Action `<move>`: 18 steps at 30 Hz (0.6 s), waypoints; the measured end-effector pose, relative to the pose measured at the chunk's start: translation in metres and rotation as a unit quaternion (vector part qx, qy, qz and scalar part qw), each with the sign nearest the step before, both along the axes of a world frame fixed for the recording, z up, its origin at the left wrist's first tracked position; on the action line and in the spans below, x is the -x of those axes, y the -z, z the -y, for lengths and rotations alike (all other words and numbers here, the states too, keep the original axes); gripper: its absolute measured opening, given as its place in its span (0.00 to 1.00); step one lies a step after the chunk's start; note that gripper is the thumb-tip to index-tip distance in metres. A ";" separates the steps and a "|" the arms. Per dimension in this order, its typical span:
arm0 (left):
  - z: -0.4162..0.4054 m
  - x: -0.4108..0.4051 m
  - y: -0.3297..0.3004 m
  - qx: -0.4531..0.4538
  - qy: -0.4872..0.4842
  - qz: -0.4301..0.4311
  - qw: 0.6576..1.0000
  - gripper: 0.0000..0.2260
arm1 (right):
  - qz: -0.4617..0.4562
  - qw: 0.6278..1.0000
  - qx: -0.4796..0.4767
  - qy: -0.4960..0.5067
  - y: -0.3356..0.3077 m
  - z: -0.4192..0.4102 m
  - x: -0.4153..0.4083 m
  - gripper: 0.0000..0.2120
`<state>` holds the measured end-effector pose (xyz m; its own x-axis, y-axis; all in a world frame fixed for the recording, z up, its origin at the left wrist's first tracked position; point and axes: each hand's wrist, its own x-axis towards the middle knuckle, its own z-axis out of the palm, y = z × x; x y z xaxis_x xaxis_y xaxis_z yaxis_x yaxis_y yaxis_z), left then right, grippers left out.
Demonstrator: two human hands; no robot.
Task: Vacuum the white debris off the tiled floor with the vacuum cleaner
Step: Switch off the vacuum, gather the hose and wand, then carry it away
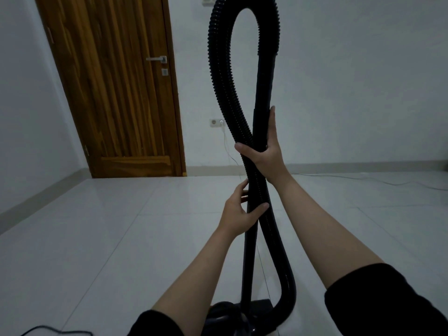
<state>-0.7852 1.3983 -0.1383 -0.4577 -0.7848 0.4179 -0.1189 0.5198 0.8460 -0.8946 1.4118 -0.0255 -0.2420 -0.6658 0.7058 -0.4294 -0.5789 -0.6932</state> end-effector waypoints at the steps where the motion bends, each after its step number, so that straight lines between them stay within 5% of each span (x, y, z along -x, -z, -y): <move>1: 0.001 0.000 0.001 0.004 -0.002 -0.005 1.000 0.32 | -0.002 1.000 -0.003 0.002 0.004 0.001 0.000 0.52; 11: 0.007 0.001 0.010 0.004 0.002 -0.029 1.000 0.26 | -0.072 0.997 -0.032 0.022 0.037 0.000 0.011 0.53; 18: -0.006 -0.016 0.041 -0.008 -0.031 0.020 0.999 0.41 | -0.057 0.997 -0.016 0.043 0.038 0.002 0.008 0.50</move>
<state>-0.7693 1.4042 -0.1791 -0.4245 -0.8183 0.3874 -0.1849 0.4972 0.8477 -0.9023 1.4096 -0.0634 -0.2192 -0.6688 0.7104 -0.5537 -0.5142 -0.6550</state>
